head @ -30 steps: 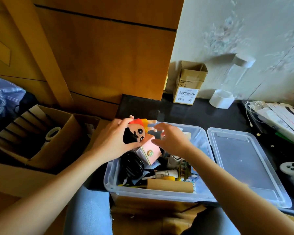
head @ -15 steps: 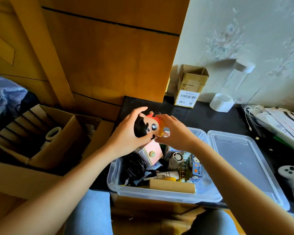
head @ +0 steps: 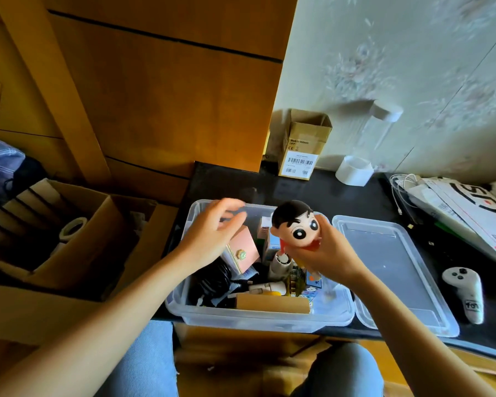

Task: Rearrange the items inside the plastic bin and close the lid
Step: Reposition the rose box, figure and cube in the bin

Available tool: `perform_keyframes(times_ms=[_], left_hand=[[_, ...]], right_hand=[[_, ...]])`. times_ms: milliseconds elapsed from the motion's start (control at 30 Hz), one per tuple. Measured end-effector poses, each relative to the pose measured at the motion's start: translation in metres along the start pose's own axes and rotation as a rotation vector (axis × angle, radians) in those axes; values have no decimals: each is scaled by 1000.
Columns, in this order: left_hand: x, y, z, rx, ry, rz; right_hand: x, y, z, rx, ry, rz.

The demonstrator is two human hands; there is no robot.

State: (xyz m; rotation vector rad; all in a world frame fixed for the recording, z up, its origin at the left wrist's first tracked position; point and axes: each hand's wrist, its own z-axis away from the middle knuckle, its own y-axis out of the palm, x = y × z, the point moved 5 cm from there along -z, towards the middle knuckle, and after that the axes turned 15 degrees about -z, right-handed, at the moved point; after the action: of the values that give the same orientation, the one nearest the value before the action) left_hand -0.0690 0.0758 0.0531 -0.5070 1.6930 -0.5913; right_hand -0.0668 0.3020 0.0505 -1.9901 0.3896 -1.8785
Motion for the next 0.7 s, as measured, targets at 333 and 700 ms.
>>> perform_keyframes(times_ms=[333, 700], left_hand=[[51, 13, 21, 334, 179, -963], [42, 25, 14, 398, 238, -1314]], right_hand=[[-20, -1, 2, -176, 54, 205], [10, -3, 18, -229, -122, 399]])
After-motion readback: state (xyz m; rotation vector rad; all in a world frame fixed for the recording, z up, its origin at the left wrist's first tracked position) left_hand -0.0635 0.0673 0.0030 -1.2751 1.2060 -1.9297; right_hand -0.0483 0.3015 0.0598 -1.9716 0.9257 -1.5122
